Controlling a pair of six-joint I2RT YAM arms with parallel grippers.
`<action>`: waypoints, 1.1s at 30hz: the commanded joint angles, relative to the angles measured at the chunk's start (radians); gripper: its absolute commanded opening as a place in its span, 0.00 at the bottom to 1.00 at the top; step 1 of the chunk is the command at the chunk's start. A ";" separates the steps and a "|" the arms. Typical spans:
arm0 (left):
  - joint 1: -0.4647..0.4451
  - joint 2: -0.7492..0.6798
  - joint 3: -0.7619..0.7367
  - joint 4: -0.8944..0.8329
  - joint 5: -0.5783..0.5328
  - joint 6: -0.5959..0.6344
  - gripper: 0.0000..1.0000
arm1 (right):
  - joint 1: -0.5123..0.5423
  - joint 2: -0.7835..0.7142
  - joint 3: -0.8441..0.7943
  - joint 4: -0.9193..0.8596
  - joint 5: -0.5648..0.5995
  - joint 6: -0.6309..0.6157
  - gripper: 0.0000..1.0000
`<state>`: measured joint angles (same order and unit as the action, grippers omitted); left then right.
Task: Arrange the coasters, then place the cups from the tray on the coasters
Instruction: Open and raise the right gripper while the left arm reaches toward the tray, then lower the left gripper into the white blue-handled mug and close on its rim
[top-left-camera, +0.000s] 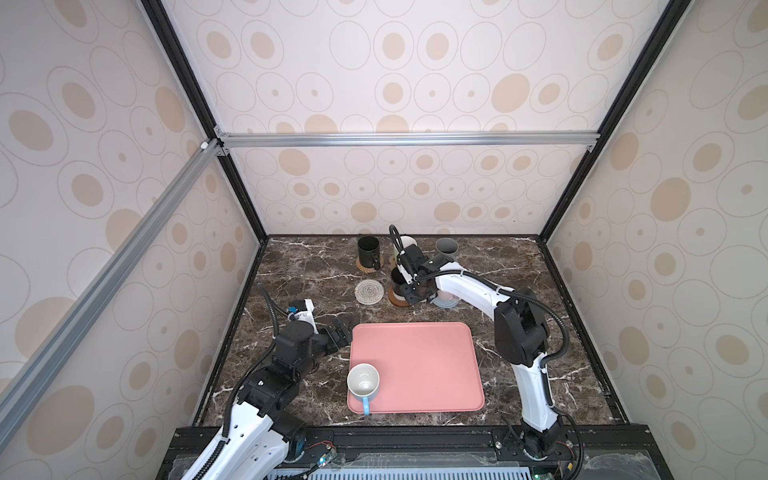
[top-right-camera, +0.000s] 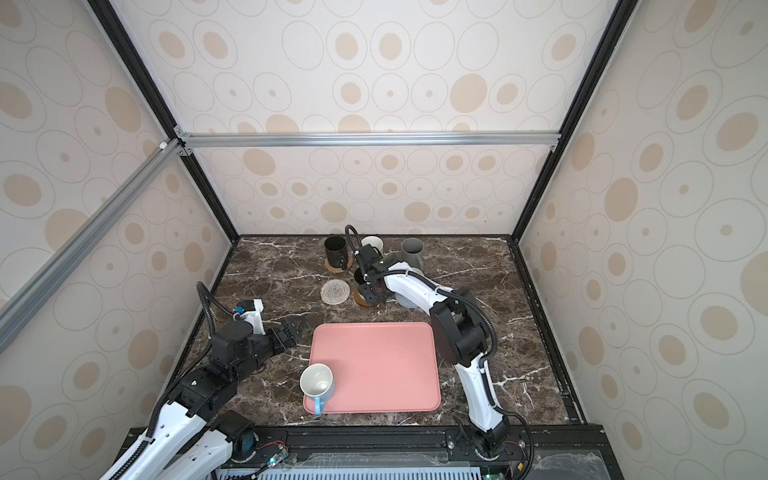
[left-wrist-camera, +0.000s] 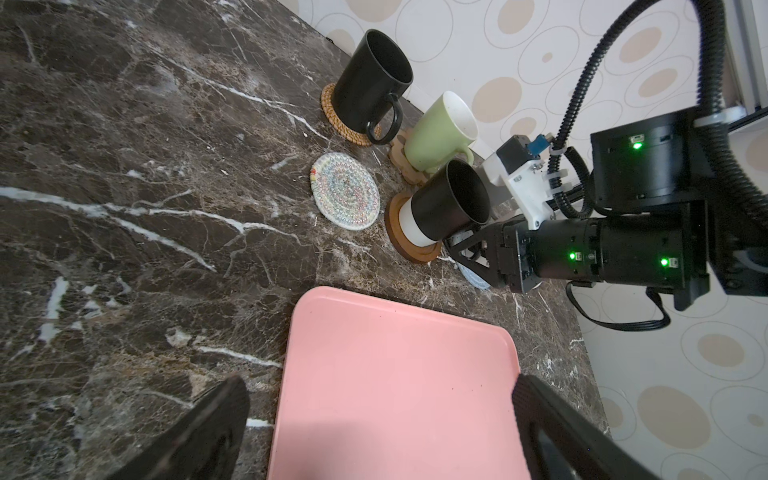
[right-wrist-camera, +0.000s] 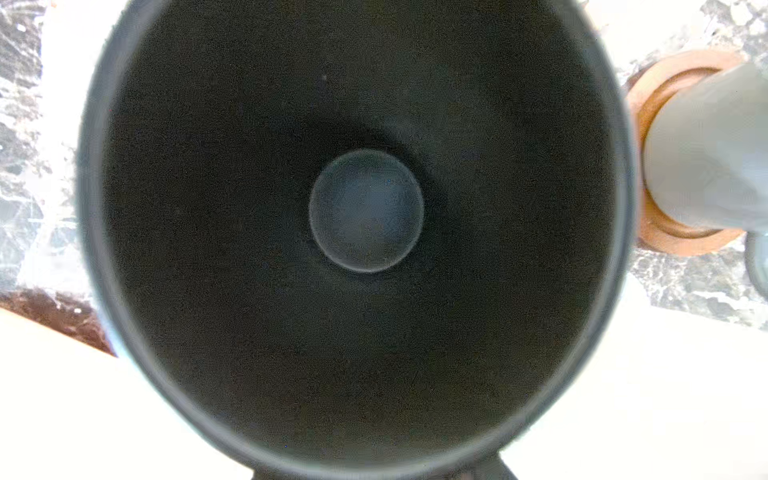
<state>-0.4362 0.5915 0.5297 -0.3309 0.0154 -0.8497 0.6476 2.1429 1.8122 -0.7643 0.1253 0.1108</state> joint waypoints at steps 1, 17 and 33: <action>0.008 0.005 0.061 -0.012 -0.016 0.024 1.00 | -0.005 -0.058 -0.001 -0.022 -0.012 -0.005 0.45; 0.009 0.192 0.281 -0.130 0.020 0.191 0.95 | -0.003 -0.223 -0.032 -0.084 0.026 -0.009 0.52; -0.223 0.260 0.464 -0.564 0.038 0.220 0.86 | -0.010 -0.456 -0.194 -0.046 0.067 0.023 0.53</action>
<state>-0.6243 0.8818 0.9546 -0.7372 0.0608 -0.6231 0.6472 1.7187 1.6421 -0.8131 0.1642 0.1265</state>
